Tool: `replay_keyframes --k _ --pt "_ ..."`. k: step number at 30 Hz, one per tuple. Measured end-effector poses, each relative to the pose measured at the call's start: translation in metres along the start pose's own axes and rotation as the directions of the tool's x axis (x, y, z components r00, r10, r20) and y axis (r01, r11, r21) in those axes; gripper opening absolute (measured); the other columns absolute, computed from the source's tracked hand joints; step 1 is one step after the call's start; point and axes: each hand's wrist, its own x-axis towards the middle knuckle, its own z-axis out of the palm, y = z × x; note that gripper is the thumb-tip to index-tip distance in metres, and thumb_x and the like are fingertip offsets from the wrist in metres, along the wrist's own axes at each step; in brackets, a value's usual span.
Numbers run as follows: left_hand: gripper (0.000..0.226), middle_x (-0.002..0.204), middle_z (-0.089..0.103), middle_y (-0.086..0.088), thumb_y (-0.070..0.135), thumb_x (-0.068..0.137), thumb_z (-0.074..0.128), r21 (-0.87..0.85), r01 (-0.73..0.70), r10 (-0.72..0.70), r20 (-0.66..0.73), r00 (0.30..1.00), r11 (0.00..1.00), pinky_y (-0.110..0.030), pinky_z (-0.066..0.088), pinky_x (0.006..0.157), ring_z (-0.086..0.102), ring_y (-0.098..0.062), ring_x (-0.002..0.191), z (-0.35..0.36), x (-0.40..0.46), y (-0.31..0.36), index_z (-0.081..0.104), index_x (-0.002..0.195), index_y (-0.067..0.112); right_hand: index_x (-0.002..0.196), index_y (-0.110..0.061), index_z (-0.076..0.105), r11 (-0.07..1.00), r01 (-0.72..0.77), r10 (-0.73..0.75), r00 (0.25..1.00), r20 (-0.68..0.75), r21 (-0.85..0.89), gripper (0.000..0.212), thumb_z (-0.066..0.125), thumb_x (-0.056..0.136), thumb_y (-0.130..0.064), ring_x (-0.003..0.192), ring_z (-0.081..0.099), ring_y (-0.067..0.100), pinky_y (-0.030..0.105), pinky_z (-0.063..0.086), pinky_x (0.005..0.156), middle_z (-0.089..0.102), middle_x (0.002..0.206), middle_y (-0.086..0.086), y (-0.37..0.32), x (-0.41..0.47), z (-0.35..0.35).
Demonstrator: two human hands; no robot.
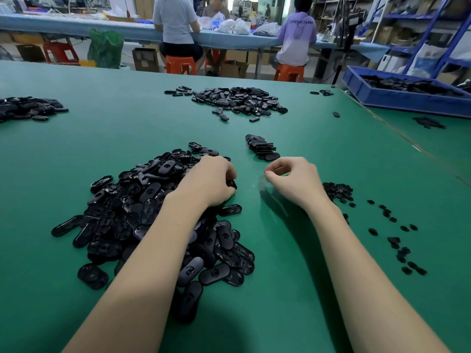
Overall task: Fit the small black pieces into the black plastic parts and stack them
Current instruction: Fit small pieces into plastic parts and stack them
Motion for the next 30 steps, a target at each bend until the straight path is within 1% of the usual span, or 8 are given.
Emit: replay_keyframes --k 4,8,10,12,15,21,25,30 --pt "0.016 0.092 0.072 0.008 0.025 0.090 0.067 -0.094 -0.010 0.004 -0.065 0.998 0.996 -0.029 0.053 0.091 0.066 -0.012 0.088 -0.002 -0.002 0.003 0.074 0.104 0.026 0.079 -0.035 0.074 0.997 -0.004 0.003 1.000 0.016 0.080 0.010 0.069 0.086 -0.032 0.066 0.062 -0.006 0.017 0.045 0.058 0.069 0.068 -0.021 -0.002 0.000 -0.004" --pt "0.022 0.076 0.072 0.004 0.016 0.092 0.058 -0.333 0.024 -0.088 -0.179 0.980 0.943 -0.002 0.040 0.061 0.061 -0.005 0.067 -0.002 -0.001 0.007 0.075 0.098 0.029 0.082 -0.034 0.076 0.986 -0.005 -0.006 0.998 0.066 0.168 0.009 0.071 0.087 -0.029 0.059 0.058 -0.012 0.003 0.037 0.049 0.070 0.068 -0.024 -0.004 -0.001 -0.006" --pt "0.024 0.073 0.073 0.001 0.013 0.091 0.058 -0.481 0.047 -0.141 -0.161 0.977 0.875 -0.006 0.046 0.062 0.063 -0.007 0.065 -0.002 -0.002 0.010 0.075 0.096 0.029 0.087 -0.035 0.076 0.978 -0.017 -0.010 0.992 0.128 0.206 0.005 0.073 0.087 -0.031 0.059 0.058 -0.008 0.004 0.039 0.052 0.074 0.076 -0.018 -0.004 -0.002 -0.009" --pt "0.023 0.078 0.076 -0.003 0.008 0.091 0.056 -0.637 0.068 -0.161 -0.089 0.983 0.768 -0.021 0.058 0.077 0.070 -0.012 0.074 -0.001 -0.003 0.013 0.074 0.096 0.022 0.093 -0.032 0.075 0.963 -0.036 -0.025 0.974 0.224 0.265 0.007 0.074 0.087 -0.034 0.061 0.058 -0.002 0.009 0.044 0.057 0.077 0.084 -0.010 -0.005 -0.004 -0.011" --pt "0.018 0.085 0.077 -0.009 0.004 0.092 0.058 -0.741 0.079 -0.176 -0.054 0.983 0.667 -0.033 0.061 0.086 0.075 -0.020 0.078 0.001 -0.002 0.017 0.073 0.094 0.013 0.095 -0.027 0.076 0.945 -0.042 -0.054 0.958 0.282 0.324 0.009 0.076 0.088 -0.032 0.056 0.051 0.002 0.009 0.039 0.051 0.078 0.085 -0.002 -0.009 -0.006 -0.014" --pt "0.026 0.090 0.077 -0.004 0.000 0.084 0.068 -0.704 0.085 -0.097 0.023 0.995 0.705 -0.038 0.060 0.088 0.074 -0.025 0.084 0.004 -0.002 0.019 0.074 0.100 0.020 0.092 -0.025 0.078 0.935 -0.057 -0.037 0.966 0.255 0.350 0.004 0.075 0.089 -0.026 0.054 0.045 0.005 0.011 0.036 0.049 0.068 0.076 -0.005 -0.003 -0.005 -0.019" --pt "0.023 0.087 0.076 0.004 0.010 0.083 0.073 -0.603 0.054 -0.070 -0.003 0.998 0.796 -0.027 0.050 0.069 0.065 -0.010 0.070 0.004 -0.003 0.019 0.073 0.097 0.029 0.095 -0.025 0.076 0.952 -0.090 0.007 0.962 0.273 0.292 0.008 0.069 0.093 -0.029 0.062 0.055 0.005 0.021 0.041 0.058 0.078 0.087 -0.011 0.000 -0.003 -0.032" --pt "0.019 0.085 0.074 0.008 0.017 0.082 0.078 -0.527 0.042 -0.069 -0.032 0.997 0.849 -0.023 0.042 0.067 0.062 -0.006 0.067 0.005 -0.004 0.018 0.072 0.096 0.029 0.087 -0.033 0.076 0.994 -0.102 0.100 0.994 0.041 0.049 0.010 0.067 0.090 -0.033 0.080 0.064 0.002 0.022 0.047 0.065 0.075 0.082 -0.019 0.018 0.004 -0.059"
